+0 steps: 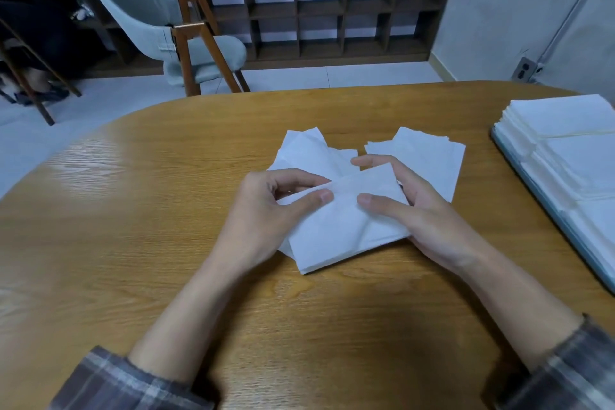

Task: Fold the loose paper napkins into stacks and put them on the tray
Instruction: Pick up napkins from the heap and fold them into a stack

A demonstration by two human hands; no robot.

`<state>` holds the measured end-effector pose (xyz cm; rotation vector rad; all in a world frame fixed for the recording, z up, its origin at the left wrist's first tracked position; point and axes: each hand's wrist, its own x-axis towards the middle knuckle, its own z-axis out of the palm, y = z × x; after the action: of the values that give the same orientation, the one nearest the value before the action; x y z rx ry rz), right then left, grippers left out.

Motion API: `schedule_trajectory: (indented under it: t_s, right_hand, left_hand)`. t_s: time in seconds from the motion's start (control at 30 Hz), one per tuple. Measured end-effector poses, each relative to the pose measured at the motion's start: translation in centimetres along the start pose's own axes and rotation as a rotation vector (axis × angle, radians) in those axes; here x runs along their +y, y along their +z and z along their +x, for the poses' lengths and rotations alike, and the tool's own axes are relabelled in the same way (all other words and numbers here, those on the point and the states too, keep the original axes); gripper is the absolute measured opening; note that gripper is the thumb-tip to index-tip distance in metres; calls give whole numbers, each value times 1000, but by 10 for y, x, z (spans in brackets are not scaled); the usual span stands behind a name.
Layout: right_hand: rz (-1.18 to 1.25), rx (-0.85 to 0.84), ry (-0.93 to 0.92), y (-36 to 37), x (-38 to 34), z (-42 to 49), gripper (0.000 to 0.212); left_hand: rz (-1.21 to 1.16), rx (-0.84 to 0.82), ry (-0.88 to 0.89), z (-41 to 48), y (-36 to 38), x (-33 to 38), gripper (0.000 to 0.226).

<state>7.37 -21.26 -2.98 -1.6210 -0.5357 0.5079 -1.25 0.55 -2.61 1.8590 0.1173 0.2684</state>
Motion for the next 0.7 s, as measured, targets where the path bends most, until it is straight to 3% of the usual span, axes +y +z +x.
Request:
schedule_trajectory:
  t_s: [0.3, 0.7]
  right_hand:
    - [-19, 7, 3, 1, -1, -1, 50]
    - [-131, 0, 6, -3, -1, -2, 65]
  left_hand:
    - [-9, 22, -56, 1, 4, -5, 13]
    - [210, 119, 17, -2, 11, -8, 18]
